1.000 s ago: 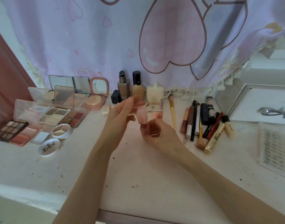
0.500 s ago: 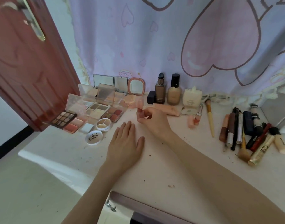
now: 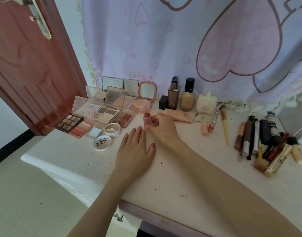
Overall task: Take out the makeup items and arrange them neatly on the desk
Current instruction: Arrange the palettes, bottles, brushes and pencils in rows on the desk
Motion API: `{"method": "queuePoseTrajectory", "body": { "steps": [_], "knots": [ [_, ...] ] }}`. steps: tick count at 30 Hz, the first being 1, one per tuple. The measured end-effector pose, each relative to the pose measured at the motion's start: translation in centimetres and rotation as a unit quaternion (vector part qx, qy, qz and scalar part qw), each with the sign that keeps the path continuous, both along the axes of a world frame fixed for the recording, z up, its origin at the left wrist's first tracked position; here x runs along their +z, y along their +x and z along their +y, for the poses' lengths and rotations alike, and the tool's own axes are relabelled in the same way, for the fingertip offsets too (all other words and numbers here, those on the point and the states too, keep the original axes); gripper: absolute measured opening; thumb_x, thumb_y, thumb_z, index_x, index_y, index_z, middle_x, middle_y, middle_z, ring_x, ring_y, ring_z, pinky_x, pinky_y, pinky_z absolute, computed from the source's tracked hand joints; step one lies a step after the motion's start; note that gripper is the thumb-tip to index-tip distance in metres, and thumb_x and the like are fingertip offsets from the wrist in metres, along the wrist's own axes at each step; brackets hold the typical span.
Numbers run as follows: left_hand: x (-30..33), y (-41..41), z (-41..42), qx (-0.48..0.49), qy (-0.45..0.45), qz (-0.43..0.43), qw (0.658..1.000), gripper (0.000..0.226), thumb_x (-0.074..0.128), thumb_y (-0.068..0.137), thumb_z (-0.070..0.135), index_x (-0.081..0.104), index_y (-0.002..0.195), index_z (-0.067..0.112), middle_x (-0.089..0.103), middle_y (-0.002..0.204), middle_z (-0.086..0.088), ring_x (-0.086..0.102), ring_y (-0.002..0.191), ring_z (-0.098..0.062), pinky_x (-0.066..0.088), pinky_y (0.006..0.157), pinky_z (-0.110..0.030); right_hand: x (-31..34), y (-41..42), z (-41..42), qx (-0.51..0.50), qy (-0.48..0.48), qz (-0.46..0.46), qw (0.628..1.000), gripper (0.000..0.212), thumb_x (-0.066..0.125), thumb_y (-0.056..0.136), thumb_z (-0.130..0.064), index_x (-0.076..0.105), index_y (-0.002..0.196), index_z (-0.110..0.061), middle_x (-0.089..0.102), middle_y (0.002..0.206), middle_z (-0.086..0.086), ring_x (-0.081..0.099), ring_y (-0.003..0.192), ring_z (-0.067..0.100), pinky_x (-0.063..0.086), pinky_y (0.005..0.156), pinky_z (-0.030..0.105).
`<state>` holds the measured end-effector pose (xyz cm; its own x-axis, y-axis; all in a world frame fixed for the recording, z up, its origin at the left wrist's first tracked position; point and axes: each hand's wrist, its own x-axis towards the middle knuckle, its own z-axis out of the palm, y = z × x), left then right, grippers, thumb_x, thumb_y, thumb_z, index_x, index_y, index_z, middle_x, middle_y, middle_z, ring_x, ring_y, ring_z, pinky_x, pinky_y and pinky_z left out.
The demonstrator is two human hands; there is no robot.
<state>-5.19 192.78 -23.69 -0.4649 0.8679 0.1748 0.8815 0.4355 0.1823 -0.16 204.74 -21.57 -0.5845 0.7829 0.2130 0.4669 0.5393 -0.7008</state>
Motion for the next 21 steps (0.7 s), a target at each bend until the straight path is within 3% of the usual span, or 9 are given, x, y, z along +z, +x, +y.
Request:
{"method": "queuePoseTrajectory", "body": {
  "steps": [3,5,7,9,13,14,17,21],
  "knots": [
    [0.3,-0.1,-0.1,-0.003,0.011,-0.008,1.000,0.059,0.028,0.096,0.042,0.021,0.146,0.012,0.018,0.155,-0.002,0.011,0.143,-0.014,0.005,0.115,-0.030,0.6,1.3,-0.6,0.010,-0.044,0.012,0.999,0.038,0.063,0.086,-0.027,0.057,0.120,-0.010,0.056,0.122,0.005,0.051,0.111,0.018,0.042,0.097,0.033],
    [0.8,-0.1,-0.4,-0.001,0.052,-0.010,0.999,0.048,0.037,0.094,0.036,0.042,0.136,0.013,0.040,0.144,-0.003,0.033,0.133,-0.017,0.022,0.109,-0.031,0.9,3.2,-1.2,0.016,-0.061,0.038,0.997,0.038,0.060,0.088,-0.025,0.055,0.124,-0.012,0.056,0.125,0.002,0.051,0.112,0.014,0.043,0.096,0.027],
    [1.4,0.5,-0.6,0.007,0.106,-0.018,0.994,0.035,0.043,0.093,0.029,0.057,0.122,0.016,0.058,0.125,-0.001,0.050,0.115,-0.019,0.038,0.096,-0.033,1.4,5.7,-1.7,0.020,-0.066,0.067,0.995,0.033,0.057,0.090,-0.023,0.057,0.122,-0.013,0.058,0.121,-0.002,0.052,0.104,0.006,0.043,0.083,0.011],
    [1.9,1.9,-0.4,-0.005,0.155,-0.039,0.987,0.026,0.046,0.092,0.023,0.063,0.112,0.017,0.063,0.110,0.000,0.056,0.102,-0.020,0.043,0.084,-0.033,2.1,8.5,-1.8,0.017,-0.067,0.082,0.994,0.027,0.056,0.091,-0.022,0.061,0.116,-0.014,0.061,0.110,-0.006,0.053,0.092,0.000,0.041,0.072,0.001],
    [2.1,5.8,1.0,-0.097,0.184,-0.071,0.975,0.021,0.050,0.092,0.018,0.065,0.107,0.017,0.063,0.103,0.003,0.057,0.096,-0.015,0.042,0.079,-0.024,3.4,14.2,-1.4,-0.002,-0.048,0.095,0.994,0.012,0.057,0.090,-0.018,0.066,0.099,-0.018,0.062,0.090,-0.010,0.060,0.083,0.004,0.047,0.075,0.013],
    [2.0,6.8,1.5,-0.125,0.177,-0.081,0.973,0.022,0.050,0.092,0.018,0.064,0.109,0.017,0.062,0.105,0.003,0.056,0.098,-0.015,0.042,0.081,-0.024,3.6,15.6,-1.1,-0.018,-0.026,0.093,0.995,0.011,0.059,0.089,-0.018,0.067,0.097,-0.018,0.062,0.087,-0.012,0.060,0.081,0.002,0.045,0.074,0.010],
    [1.9,9.4,3.4,-0.202,0.149,-0.099,0.963,0.028,0.046,0.094,0.020,0.059,0.118,0.019,0.060,0.111,0.003,0.052,0.104,-0.014,0.039,0.088,-0.024,3.5,19.7,0.5,-0.073,0.064,0.007,0.995,0.015,0.061,0.087,-0.017,0.067,0.101,-0.019,0.058,0.089,-0.010,0.052,0.085,0.004,0.034,0.076,0.009],
    [2.1,11.6,6.2,-0.243,0.136,-0.112,0.954,0.031,0.043,0.095,0.021,0.055,0.124,0.021,0.058,0.117,0.006,0.049,0.108,-0.011,0.035,0.089,-0.021,2.5,23.1,2.0,-0.080,0.101,-0.189,0.974,0.035,0.065,0.083,-0.030,0.059,0.117,-0.025,0.047,0.107,-0.003,0.036,0.106,0.017,0.032,0.089,0.028]
  ]
}}
